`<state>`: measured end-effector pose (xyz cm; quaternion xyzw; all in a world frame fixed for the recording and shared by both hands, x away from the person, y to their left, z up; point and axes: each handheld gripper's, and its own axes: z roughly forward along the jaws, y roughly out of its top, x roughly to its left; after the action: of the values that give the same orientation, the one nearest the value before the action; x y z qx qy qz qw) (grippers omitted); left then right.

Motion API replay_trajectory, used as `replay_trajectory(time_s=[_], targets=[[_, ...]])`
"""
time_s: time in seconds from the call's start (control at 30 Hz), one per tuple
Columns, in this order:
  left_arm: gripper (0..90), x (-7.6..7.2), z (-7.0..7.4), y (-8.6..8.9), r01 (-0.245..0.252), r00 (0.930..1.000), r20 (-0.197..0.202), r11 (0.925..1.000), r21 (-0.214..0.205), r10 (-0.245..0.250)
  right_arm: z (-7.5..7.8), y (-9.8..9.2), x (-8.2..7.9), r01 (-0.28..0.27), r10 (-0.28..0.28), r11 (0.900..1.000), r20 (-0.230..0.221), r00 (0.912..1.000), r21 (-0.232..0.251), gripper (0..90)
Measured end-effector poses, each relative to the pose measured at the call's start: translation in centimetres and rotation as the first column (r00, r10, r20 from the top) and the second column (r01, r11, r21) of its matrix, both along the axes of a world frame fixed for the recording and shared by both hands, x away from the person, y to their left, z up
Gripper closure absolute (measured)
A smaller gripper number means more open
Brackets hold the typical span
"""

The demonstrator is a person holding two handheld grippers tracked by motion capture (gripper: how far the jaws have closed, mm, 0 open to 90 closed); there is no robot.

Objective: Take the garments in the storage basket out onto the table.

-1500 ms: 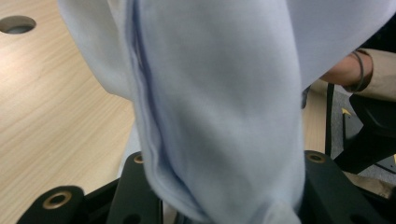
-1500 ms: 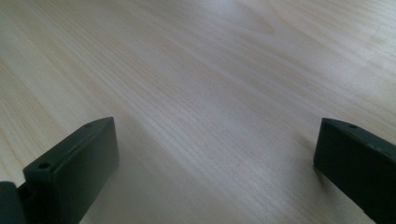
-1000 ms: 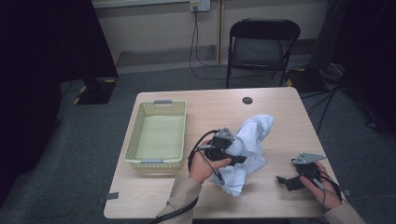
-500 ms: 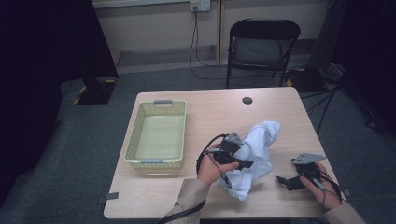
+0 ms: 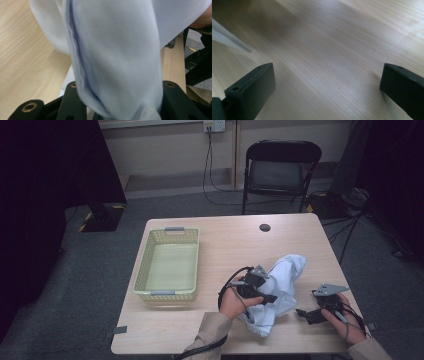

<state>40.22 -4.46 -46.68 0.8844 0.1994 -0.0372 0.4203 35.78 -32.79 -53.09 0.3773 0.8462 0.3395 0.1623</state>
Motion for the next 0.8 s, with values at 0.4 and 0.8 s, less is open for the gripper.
replay_trajectory(time_s=[0.4,0.8], targets=[[56.5,0.0,-0.8,-1.8,0.021,0.9998,-0.005,0.9975,0.068,-0.021,0.0,0.0,0.0,0.0,0.0,1.0,0.0,1.0,0.0,0.0],[51.1,-0.4,-1.8,-2.5,0.035,0.9994,0.0,0.9956,0.087,-0.035,0.0,0.0,0.0,0.0,0.0,1.0,-0.001,1.0,0.0,0.0]])
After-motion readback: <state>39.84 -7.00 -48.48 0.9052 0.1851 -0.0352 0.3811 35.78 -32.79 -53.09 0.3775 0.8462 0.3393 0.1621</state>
